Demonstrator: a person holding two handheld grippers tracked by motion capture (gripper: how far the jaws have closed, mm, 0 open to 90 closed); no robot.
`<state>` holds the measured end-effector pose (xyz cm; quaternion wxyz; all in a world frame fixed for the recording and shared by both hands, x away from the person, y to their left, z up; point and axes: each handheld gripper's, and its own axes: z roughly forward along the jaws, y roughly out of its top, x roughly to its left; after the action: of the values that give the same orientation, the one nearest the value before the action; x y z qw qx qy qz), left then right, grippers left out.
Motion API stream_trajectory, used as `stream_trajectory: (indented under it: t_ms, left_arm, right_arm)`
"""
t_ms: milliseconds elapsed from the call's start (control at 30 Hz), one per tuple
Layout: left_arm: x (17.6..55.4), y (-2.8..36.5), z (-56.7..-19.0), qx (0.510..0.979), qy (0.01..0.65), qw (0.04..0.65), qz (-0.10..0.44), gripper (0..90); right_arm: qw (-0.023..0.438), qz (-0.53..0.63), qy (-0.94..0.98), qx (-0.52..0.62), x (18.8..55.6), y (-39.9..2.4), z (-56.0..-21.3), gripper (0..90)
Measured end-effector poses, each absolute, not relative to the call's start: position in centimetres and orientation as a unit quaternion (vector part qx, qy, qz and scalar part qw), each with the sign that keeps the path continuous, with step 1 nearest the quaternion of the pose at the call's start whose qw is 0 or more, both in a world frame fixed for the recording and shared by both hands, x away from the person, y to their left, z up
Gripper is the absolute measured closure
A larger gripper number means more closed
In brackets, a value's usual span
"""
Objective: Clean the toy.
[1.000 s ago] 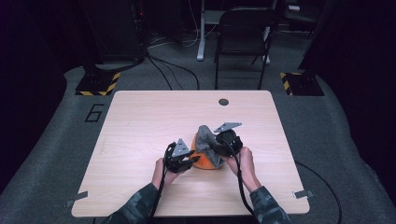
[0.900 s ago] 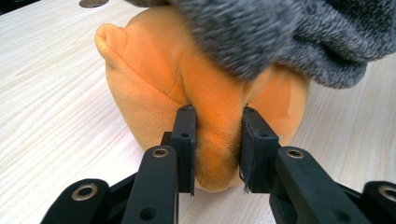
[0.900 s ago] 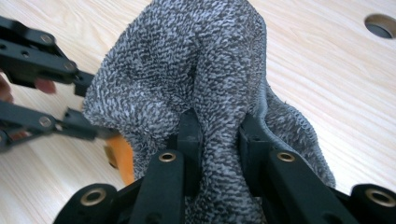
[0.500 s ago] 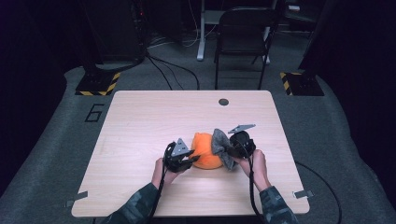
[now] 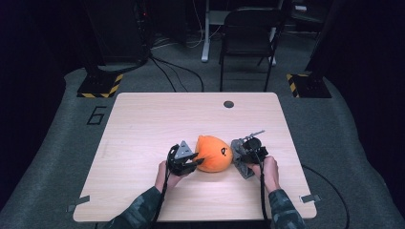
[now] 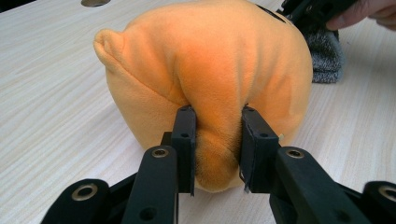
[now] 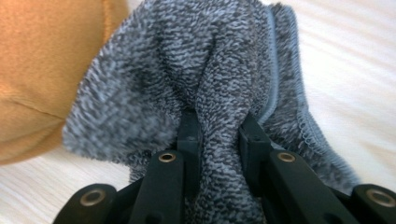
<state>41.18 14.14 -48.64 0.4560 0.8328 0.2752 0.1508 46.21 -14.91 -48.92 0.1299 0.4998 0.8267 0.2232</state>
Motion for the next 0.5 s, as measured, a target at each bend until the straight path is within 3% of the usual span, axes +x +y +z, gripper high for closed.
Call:
stream_trajectory:
  t_ms: [300, 367, 500]
  left_arm:
    - [41.2, 14.1, -48.7, 0.831, 0.279, 0.457, 0.15, 70.0]
    - [41.2, 14.1, -48.7, 0.831, 0.279, 0.457, 0.15, 69.9]
    - [41.2, 14.1, -48.7, 0.831, 0.279, 0.458, 0.149, 69.8]
  right_arm:
    - [0.169, 0.31, 0.804, 0.479, 44.2, -15.6, -42.0, 75.1]
    - [0.185, 0.348, 0.8, 0.453, 42.8, -14.5, -39.7, 75.0]
    - [0.193, 0.352, 0.811, 0.425, 41.9, -11.8, -39.1, 75.1]
